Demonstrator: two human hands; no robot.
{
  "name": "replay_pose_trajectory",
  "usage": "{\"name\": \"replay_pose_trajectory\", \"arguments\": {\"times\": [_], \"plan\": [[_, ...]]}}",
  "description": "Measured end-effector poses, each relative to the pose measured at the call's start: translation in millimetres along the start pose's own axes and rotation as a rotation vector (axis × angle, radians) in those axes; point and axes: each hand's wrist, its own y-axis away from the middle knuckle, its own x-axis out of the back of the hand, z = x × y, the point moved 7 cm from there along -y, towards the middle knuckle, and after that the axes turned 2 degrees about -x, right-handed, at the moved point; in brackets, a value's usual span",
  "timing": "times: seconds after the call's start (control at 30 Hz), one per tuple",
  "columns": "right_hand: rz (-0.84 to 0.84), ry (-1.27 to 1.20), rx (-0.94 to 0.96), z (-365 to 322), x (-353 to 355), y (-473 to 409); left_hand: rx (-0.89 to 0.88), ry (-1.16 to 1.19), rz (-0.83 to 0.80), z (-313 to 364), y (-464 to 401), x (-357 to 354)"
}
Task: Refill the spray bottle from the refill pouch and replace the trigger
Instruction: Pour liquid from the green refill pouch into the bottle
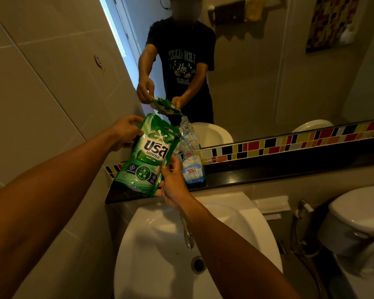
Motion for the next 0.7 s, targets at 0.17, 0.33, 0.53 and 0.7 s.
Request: {"name": "replay_pose_trajectory", "arguments": {"times": [0.17,0.33,0.53,0.7], "plan": [[0.007,-0.007,0.000,1.6,-0.3,0.3,-0.001,0.001,0.000,-0.3,-0.9,0.8],[0.005,-0.009,-0.009,2.3,-0.4,-1.4,-0.004,0.003,-0.001,0.3,-0.9,0.6],[0.014,-0.020,0.012,2.4,0.4,-3.4,-0.003,-0.004,-0.009,0.8,-2.1,0.2],[0.006,-0.024,0.009,2.3,0.1,-3.7,-0.006,-0.008,-0.005,1.7,-3.4,0.4]]}}
